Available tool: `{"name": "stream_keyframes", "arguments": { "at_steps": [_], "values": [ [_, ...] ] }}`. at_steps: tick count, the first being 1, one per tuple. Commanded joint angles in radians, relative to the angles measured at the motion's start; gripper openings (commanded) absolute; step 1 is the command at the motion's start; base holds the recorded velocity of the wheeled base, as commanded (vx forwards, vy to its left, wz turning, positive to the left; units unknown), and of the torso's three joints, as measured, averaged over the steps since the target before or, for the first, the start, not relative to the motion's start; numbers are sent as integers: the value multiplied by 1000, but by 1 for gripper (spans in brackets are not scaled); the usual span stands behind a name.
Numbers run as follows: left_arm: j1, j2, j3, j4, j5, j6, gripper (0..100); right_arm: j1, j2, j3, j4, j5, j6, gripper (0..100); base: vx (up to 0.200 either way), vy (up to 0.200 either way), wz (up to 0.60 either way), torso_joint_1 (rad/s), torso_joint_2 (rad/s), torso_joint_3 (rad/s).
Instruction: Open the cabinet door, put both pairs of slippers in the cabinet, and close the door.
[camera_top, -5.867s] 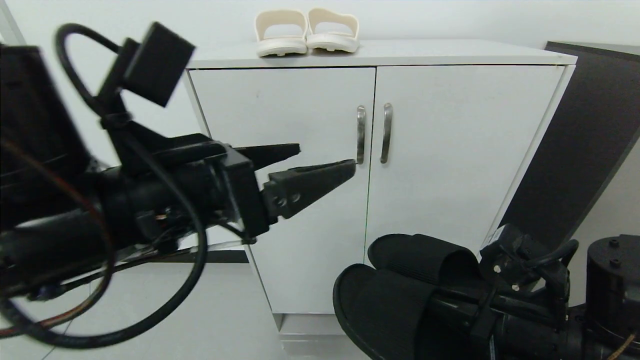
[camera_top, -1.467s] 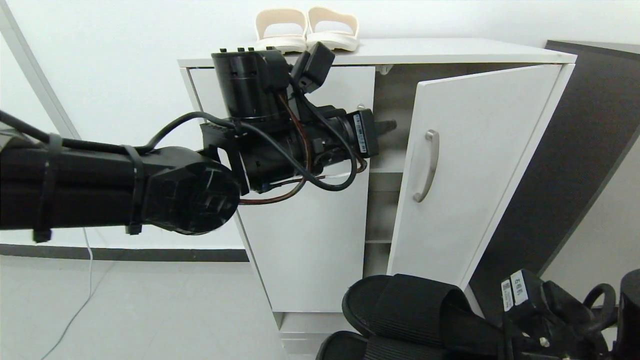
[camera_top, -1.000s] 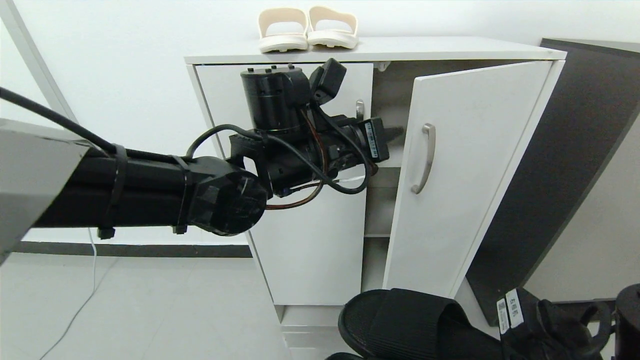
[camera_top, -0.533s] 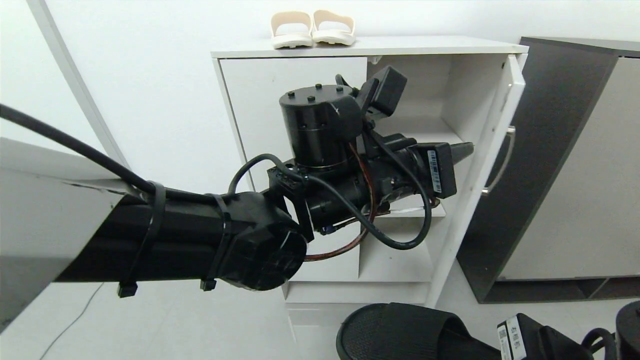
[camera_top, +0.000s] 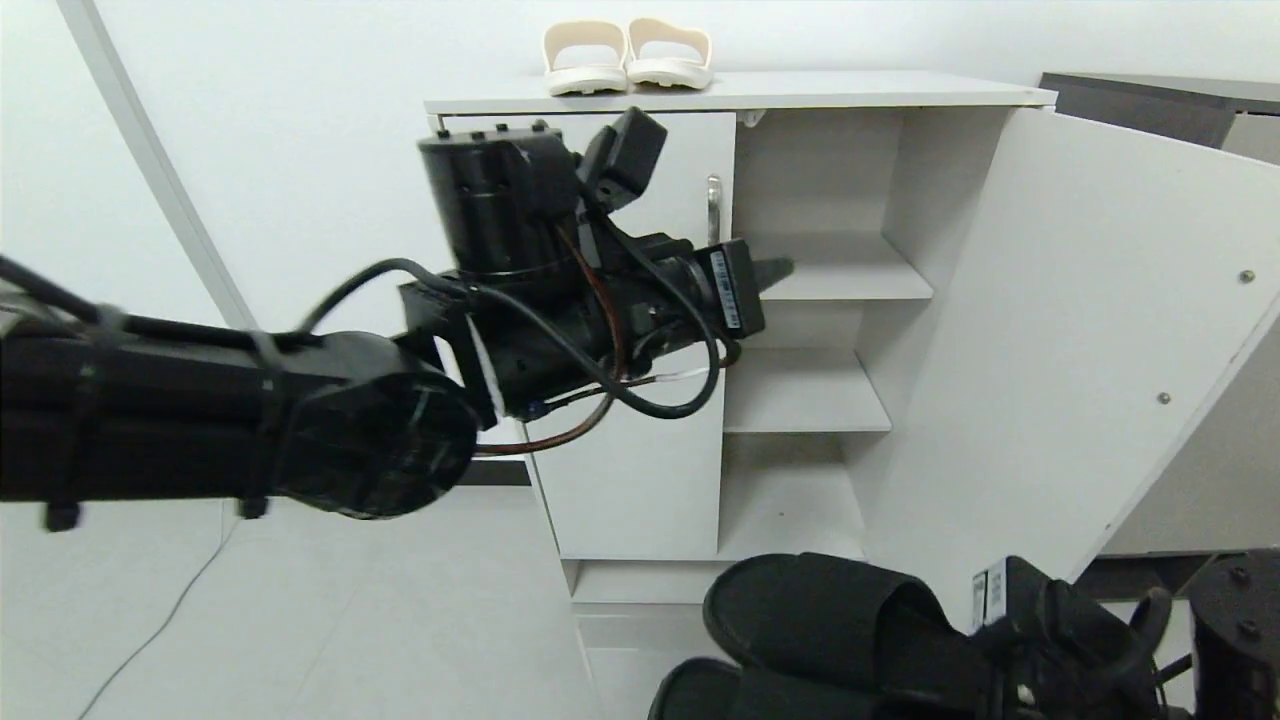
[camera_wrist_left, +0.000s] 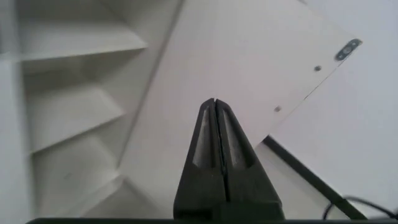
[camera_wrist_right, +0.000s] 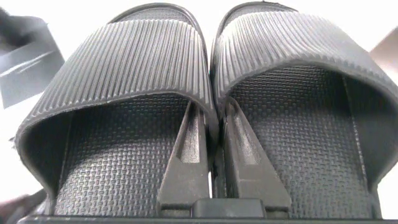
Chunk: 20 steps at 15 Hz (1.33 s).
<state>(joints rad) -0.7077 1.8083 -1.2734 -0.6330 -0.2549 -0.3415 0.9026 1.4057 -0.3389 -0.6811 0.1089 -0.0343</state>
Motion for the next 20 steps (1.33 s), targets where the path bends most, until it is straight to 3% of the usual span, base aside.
{"name": "stream_keyframes", "arguments": {
  "at_steps": [1,3,4,5,6,7,9,10,12,13,15,17,20],
  "values": [
    [48,-291,114,239,111,55,0,-19,70,-52,0,-75,43,0,0,0,0,0,0,0],
    [54,-497,209,469,345,121,0,-19,142,-114,-3,-232,114,0,0,0,0,0,0,0],
    [65,-580,269,510,399,133,0,-19,168,-146,-6,-288,149,0,0,0,0,0,0,0],
    [100,-627,302,519,405,139,0,-19,183,-166,-8,-314,174,0,0,0,0,0,0,0],
    [251,-745,404,530,408,185,0,-28,219,-213,-6,-380,223,0,0,0,0,0,0,0],
    [333,-820,476,530,422,197,0,-44,242,-235,-6,-422,231,0,0,0,0,0,0,0],
    [436,-1006,637,530,562,217,0,-54,269,-253,-8,-485,234,0,0,0,0,0,0,0],
    [521,-1123,717,530,606,242,0,-54,272,-255,-8,-485,234,0,0,0,0,0,0,0],
    [665,-1333,885,530,620,253,0,-54,275,-253,-8,-486,232,0,0,0,0,0,0,0],
    [695,-1446,990,530,617,262,0,-54,275,-253,-8,-486,232,0,0,0,0,0,0,0],
    [694,-1581,1131,530,574,299,0,-53,275,-253,-8,-486,232,0,0,0,0,0,0,0],
    [695,-1667,1207,533,436,300,0,-50,280,-252,-8,-486,232,0,0,0,0,0,0,0],
    [700,-1802,1272,575,316,308,0,-47,279,-250,-8,-486,232,0,0,0,0,0,0,0]
  ]
}}
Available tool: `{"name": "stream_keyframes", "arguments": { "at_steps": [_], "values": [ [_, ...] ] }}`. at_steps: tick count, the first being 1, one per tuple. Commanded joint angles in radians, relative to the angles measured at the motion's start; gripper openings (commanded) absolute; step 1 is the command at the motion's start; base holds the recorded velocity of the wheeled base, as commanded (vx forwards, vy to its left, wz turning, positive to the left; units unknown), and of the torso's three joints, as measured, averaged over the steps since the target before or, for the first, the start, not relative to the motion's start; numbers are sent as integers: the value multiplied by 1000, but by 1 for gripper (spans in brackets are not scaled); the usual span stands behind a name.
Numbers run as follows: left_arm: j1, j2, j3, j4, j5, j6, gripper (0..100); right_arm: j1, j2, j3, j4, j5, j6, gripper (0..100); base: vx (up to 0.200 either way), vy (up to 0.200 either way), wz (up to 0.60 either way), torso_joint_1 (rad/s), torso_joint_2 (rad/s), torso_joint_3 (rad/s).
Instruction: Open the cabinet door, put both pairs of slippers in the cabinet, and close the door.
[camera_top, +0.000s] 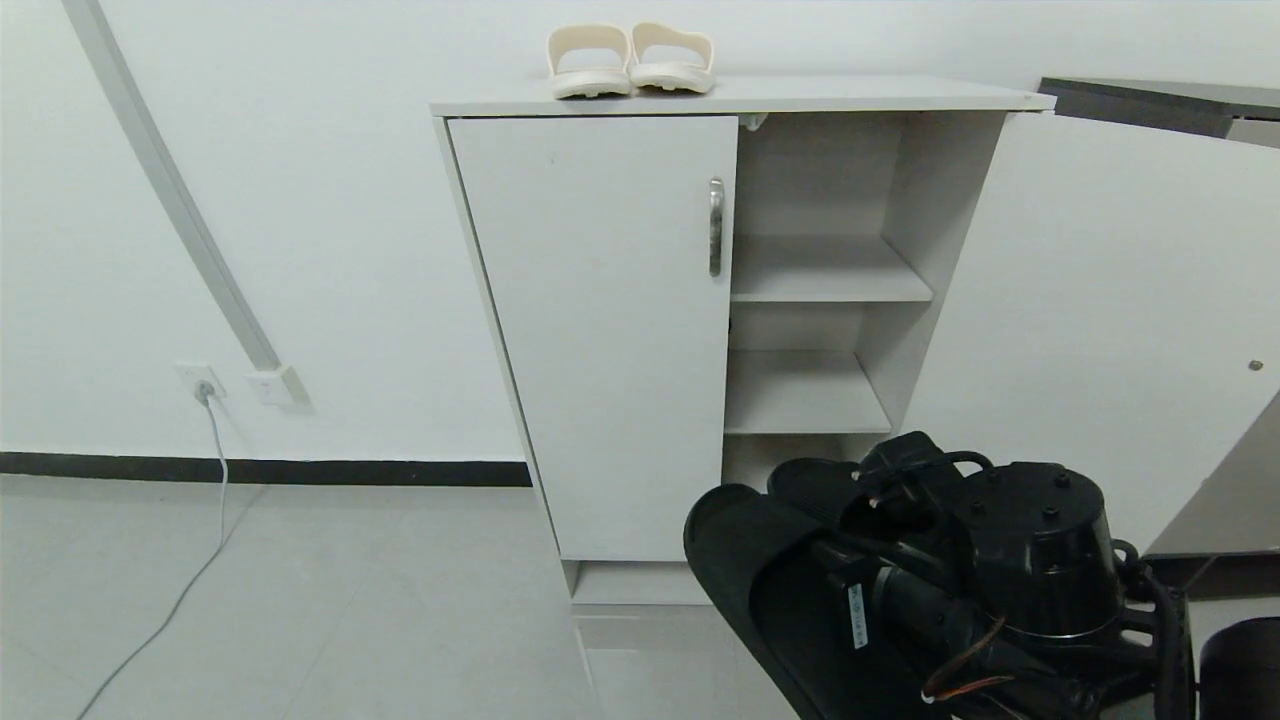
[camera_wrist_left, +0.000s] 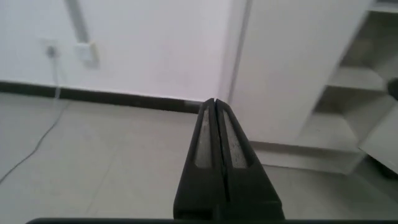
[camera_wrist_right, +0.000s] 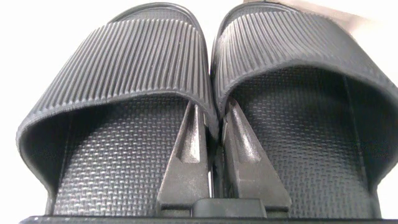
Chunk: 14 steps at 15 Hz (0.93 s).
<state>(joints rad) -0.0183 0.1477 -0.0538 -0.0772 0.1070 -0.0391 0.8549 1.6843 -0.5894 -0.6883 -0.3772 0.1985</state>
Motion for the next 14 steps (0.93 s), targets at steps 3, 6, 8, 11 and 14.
{"name": "stream_keyframes", "arguments": {
  "at_steps": [3,6,8,11,14],
  "values": [
    [17,-148,51,25,-121,12,0,6,2,0,0,8,1,0,0,0,0,0,0,0],
    [17,-148,48,39,-234,38,0,26,8,2,-5,3,-1,0,0,0,0,0,0,0],
    [17,-148,48,37,-204,36,0,30,8,10,-11,1,-2,0,0,0,0,0,0,0],
    [17,-148,52,80,16,42,0,30,11,29,-42,-2,-8,0,0,0,0,0,0,0],
    [17,-148,54,79,-73,44,0,36,20,2,-42,-34,-10,0,0,0,0,0,0,0]
  ]
}}
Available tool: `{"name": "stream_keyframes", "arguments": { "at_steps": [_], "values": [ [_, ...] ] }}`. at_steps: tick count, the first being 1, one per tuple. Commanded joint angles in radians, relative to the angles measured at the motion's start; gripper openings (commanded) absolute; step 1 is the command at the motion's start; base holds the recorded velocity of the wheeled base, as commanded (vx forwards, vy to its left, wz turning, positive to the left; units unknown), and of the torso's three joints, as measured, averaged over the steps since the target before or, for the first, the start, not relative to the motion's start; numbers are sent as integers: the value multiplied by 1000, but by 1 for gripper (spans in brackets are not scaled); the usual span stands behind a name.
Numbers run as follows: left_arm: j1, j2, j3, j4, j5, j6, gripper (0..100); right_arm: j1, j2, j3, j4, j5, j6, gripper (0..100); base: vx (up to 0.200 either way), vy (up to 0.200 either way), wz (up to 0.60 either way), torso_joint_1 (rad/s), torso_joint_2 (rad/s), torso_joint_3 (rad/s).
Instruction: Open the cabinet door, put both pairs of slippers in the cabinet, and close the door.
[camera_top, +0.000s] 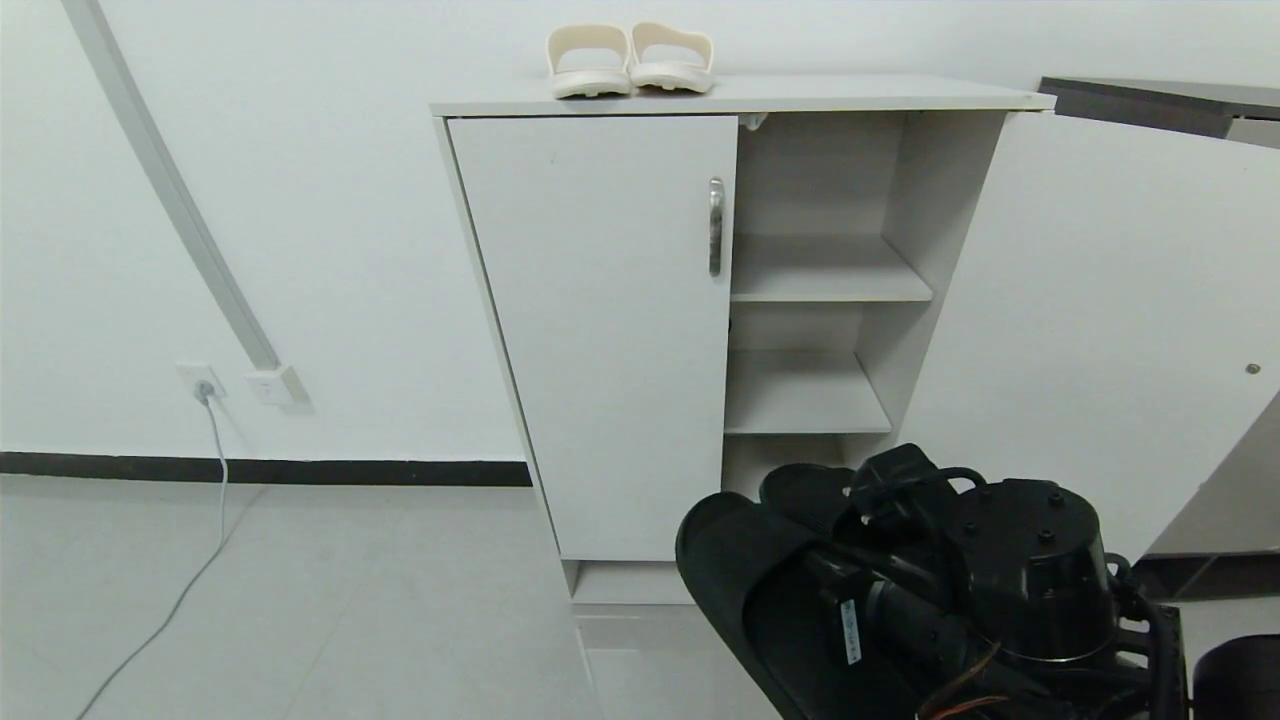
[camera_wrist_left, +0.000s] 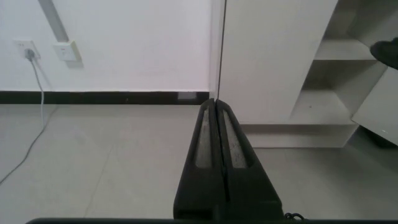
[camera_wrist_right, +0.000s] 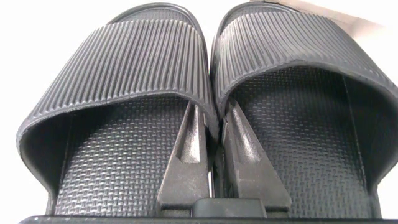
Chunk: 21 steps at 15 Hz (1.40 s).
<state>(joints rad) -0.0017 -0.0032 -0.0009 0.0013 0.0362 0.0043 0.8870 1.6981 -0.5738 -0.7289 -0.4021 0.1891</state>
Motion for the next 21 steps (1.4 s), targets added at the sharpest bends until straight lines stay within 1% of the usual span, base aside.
{"name": "stream_keyframes", "arguments": {
  "at_steps": [1,3,5,6,8,11,19,21],
  "values": [
    [0,3,1,0,-4,-1,0,7,35,-55,-1,-61,1,0,0,0,0,0,0,0],
    [0,3,1,0,-2,-7,0,23,103,-130,0,-190,3,0,0,0,0,0,0,0],
    [0,3,1,0,-2,-7,0,23,190,-216,-3,-340,10,0,0,0,0,0,0,0],
    [0,3,1,0,-4,-7,0,23,222,-255,-1,-366,30,0,0,0,0,0,0,0],
    [0,3,1,0,-4,-9,0,20,247,-291,-1,-373,79,0,0,0,0,0,0,0],
    [0,3,1,0,-4,-7,0,16,249,-293,-1,-373,87,0,0,0,0,0,0,0],
    [0,3,1,0,-4,-7,0,7,264,-278,-1,-373,92,0,0,-200,0,2,1,3],
    [0,3,1,0,-4,-9,0,-13,273,-276,-1,-371,93,0,0,0,0,0,0,0]
  ]
}}
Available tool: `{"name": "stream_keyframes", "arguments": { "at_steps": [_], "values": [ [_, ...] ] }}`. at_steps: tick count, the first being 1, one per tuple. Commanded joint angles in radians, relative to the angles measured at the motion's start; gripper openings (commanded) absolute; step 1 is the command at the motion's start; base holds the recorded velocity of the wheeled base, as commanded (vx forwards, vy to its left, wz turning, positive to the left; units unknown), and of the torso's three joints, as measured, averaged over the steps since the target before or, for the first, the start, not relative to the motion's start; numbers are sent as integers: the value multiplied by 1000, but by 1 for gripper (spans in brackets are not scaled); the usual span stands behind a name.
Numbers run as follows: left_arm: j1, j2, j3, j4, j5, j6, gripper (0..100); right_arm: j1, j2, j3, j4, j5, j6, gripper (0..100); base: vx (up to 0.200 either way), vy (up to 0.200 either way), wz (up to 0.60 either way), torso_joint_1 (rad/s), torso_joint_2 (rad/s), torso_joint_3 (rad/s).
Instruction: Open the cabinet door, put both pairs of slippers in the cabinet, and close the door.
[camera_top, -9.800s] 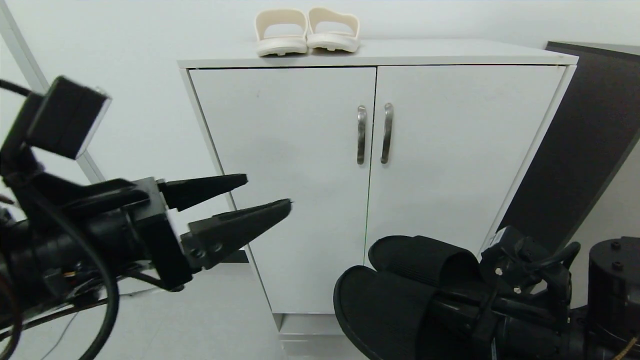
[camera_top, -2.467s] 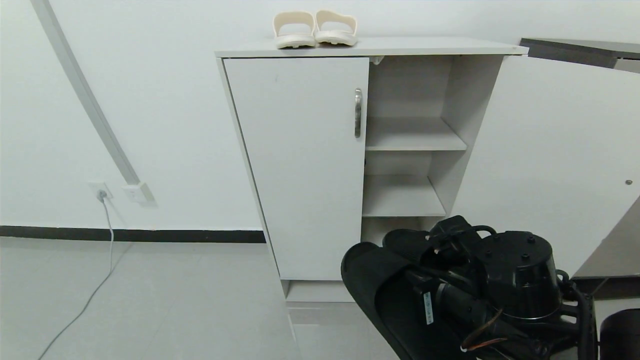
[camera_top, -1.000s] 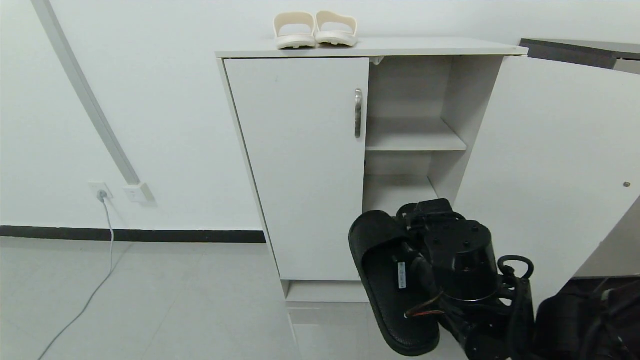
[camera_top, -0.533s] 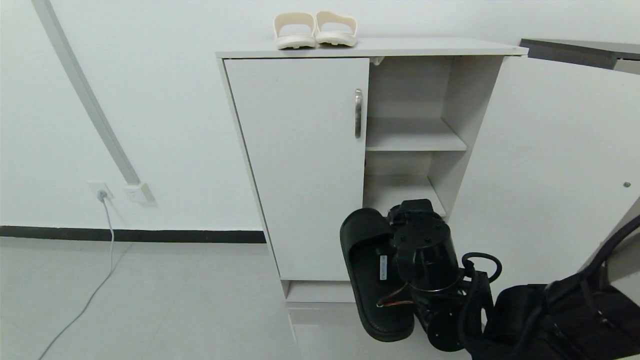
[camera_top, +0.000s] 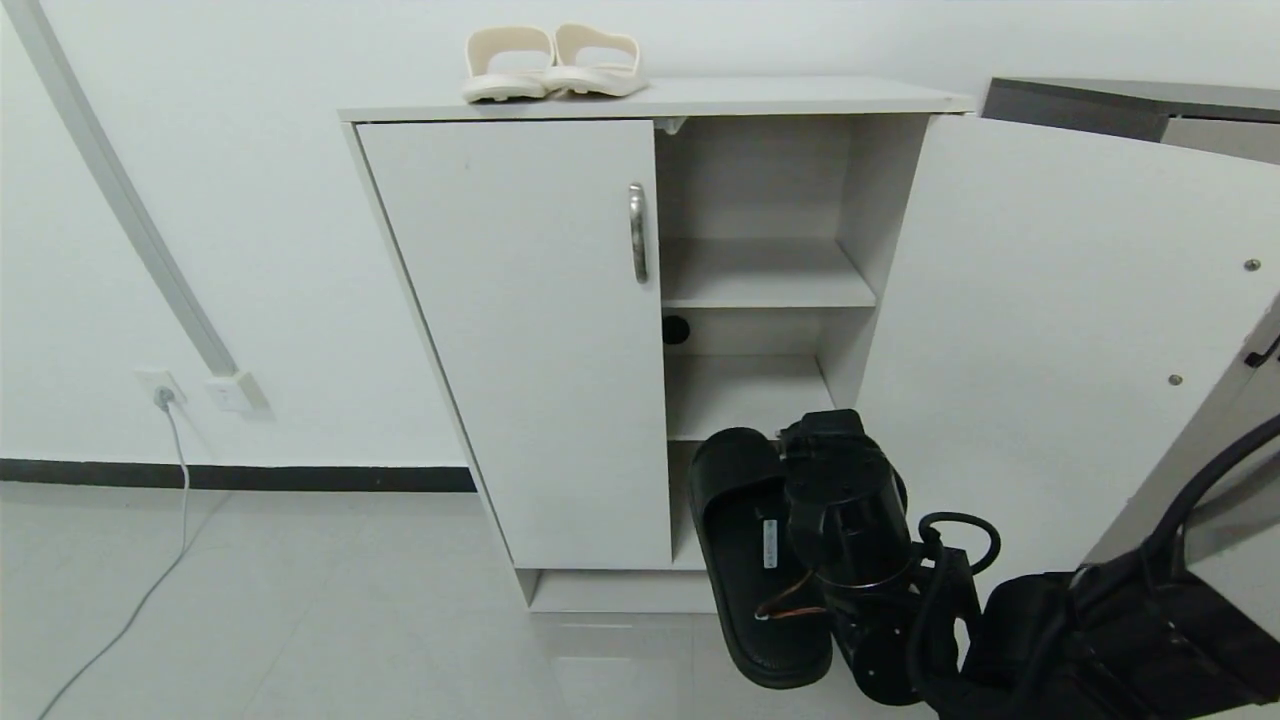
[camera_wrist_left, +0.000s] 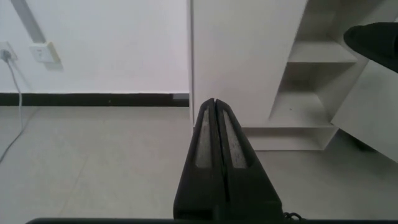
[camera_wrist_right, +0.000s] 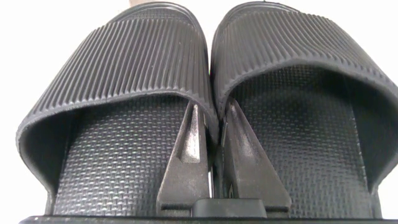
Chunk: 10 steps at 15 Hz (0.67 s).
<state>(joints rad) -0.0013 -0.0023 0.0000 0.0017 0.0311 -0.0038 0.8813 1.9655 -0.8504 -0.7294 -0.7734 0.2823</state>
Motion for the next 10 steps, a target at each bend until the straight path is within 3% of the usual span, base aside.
{"name": "stream_keyframes", "arguments": {
  "at_steps": [1,10],
  "values": [
    [0,2,0,0,1,-1,0,-28,26,-1,-4,0,0,0,0,0,0,0,0,0],
    [0,2,0,0,1,1,0,-76,122,7,-136,17,-2,0,0,0,0,0,0,0]
  ]
}}
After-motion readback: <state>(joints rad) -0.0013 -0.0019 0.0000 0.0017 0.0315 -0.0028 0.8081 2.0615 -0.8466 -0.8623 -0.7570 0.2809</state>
